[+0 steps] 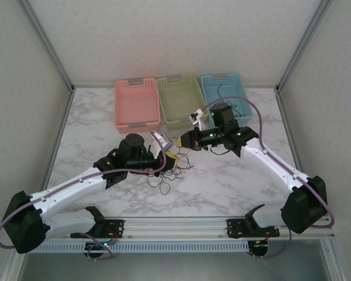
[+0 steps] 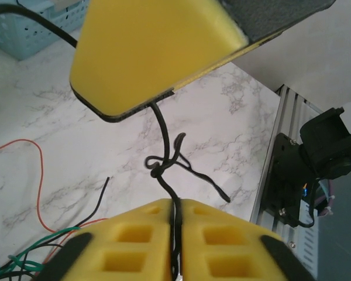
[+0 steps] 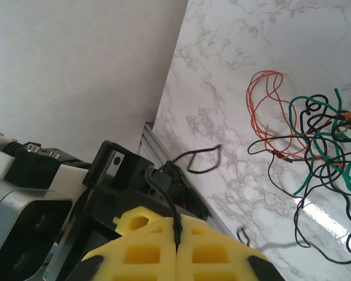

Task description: Untangle the cables

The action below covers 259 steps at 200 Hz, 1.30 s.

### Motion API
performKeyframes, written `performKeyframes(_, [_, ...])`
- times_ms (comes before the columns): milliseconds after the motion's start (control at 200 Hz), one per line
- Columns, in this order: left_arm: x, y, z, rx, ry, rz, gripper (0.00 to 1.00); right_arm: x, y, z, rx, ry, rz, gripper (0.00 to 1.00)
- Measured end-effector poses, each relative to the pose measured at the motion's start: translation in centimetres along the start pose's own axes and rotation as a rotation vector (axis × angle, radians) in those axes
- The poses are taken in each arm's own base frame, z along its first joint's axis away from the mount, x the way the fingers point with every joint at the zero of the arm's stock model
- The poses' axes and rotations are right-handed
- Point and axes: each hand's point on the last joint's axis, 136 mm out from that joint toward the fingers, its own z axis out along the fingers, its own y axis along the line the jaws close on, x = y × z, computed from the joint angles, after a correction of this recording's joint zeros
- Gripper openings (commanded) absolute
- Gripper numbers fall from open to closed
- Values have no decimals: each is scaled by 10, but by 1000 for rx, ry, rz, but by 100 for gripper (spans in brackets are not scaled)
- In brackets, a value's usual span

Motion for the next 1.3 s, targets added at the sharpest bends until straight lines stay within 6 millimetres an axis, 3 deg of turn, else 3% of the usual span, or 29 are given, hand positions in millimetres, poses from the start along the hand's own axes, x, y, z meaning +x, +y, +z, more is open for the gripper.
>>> performKeyframes(220, [-1, 2, -1, -17, -8, -23, 0, -7, -14, -6, 50, -33, 15, 0])
performKeyframes(410, [-11, -1, -14, -32, -56, -50, 0, -10, -28, -8, 113, -58, 1, 0])
performKeyframes(661, [-19, -5, -32, -55, -95, -82, 0, -8, -63, -11, 246, -88, 1, 0])
performKeyframes(786, [-21, -4, -47, -104, -117, -108, 0, -15, -94, -25, 376, -148, 24, 0])
performKeyframes(971, [-13, 11, -72, -245, -111, -153, 0, -21, -136, -66, 586, -285, 62, 0])
performKeyframes(1136, [-6, 19, -86, -323, -97, -183, 0, -22, -131, -89, 608, -373, 42, 0])
performKeyframes(1296, [-4, 19, -93, -342, -93, -187, 0, -24, -118, -95, 556, -408, 13, 0])
